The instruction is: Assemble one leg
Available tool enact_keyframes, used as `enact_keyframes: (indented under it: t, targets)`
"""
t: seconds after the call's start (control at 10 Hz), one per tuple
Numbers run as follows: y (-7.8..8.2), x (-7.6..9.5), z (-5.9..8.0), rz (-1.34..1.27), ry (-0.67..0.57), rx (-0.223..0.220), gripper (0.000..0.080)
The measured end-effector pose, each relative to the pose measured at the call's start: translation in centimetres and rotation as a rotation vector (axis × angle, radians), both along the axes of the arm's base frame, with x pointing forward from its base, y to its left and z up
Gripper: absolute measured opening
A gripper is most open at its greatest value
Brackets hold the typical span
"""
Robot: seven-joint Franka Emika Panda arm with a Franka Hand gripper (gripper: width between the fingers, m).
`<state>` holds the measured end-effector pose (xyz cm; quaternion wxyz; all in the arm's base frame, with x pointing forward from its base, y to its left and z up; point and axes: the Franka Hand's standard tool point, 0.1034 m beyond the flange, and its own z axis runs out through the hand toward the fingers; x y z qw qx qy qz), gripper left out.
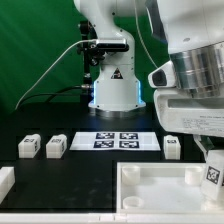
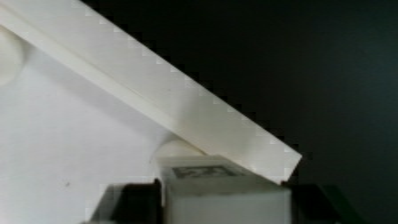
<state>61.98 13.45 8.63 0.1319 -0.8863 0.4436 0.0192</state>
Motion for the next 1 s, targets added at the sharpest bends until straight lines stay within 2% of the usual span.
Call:
enact_keyframes:
  t: [0.1,0.2,0.3,0.6,0.7,0.8,1.0]
  targets:
    - [0.02,0.00,0.00,0.005,-0.001,0.000,0.0390]
    - [0.03,-0.01,0.00,0.008,-0.002,-0.001,0.0567]
    - [0.04,-0.01,-0.01,0.012,-0.003,-0.001,0.0633]
    - [0.02,-0.37,-0.11,0.172,-0.012,-0.015,0.0647]
    - [0.03,-0.45,-0.05,0.364,-0.015,-0.038,0.0649]
    - [0.41,-0.22,0.02,0.580,-0.049,-0.086,0.0649]
    - [0.75,-0.46,-0.16,0.786,-0.093,-0.099,0.0649]
